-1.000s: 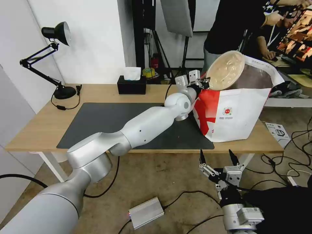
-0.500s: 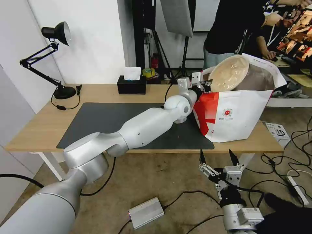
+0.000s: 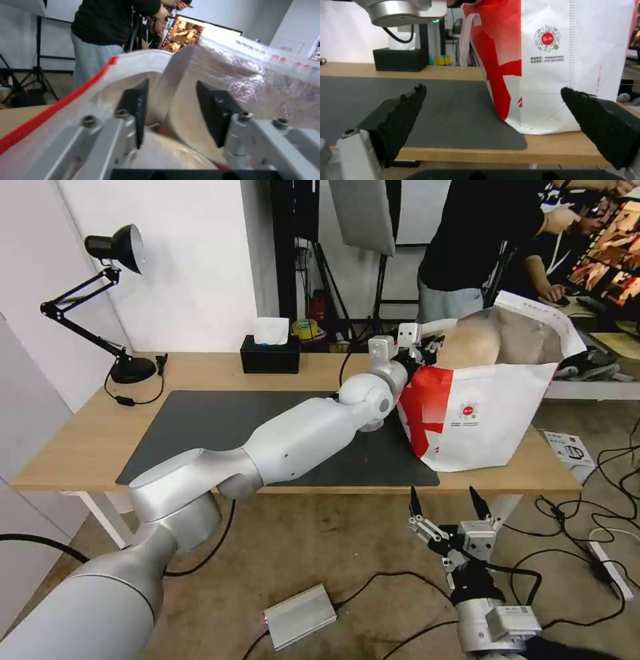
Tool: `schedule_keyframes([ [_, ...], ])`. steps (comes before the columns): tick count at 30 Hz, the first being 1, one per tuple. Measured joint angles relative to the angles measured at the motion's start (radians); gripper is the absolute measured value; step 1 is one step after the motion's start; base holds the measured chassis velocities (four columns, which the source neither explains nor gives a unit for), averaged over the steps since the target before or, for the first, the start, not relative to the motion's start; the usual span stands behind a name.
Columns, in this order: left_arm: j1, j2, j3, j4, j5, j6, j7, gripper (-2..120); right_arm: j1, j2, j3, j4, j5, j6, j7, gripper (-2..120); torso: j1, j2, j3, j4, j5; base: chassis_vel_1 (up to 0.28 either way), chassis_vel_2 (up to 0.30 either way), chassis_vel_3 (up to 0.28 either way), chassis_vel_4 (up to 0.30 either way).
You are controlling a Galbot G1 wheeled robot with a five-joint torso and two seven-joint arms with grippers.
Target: Pick up the trash from the table and place it into the takeout bag.
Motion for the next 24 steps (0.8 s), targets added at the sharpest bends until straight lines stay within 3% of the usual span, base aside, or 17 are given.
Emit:
schedule_keyframes([
  [3,0.0,0.009,-0.002,-0.02,0.0,0.0,-0.003,74,0.0,0.0,0.0,0.0,0.0,0.0,0.0,100,0.0,0.0,0.0,0.0,0.0,0.0,0.0,0.0,0.0],
  [8,-0.005,0.017,-0.002,-0.039,0.0,-0.001,-0.005,87,0.0,0.0,0.0,0.0,0.0,0.0,0.0,100,0.0,0.0,0.0,0.0,0.0,0.0,0.0,0.0,0.0],
  [10,-0.008,0.029,-0.005,-0.07,0.009,-0.007,-0.029,98,0.0,0.0,0.0,0.0,0.0,0.0,0.0,100,0.0,0.0,0.0,-0.0002,0.0,0.0,0.0,0.0,0.0],
  [20,0.0,0.146,-0.033,-0.222,0.071,-0.059,-0.091,100,0.0,0.0,0.0,0.0,0.0,0.0,0.0,100,0.0,0.0,0.0,0.0003,-0.0001,0.0,0.0,0.0,0.0],
  [24,0.054,0.258,-0.049,-0.36,0.143,-0.101,-0.135,100,0.0,0.0,0.0,0.0,0.0,0.0,0.0,100,0.0,0.0,0.0,0.0,-0.0003,0.0,0.0,0.0,0.0],
])
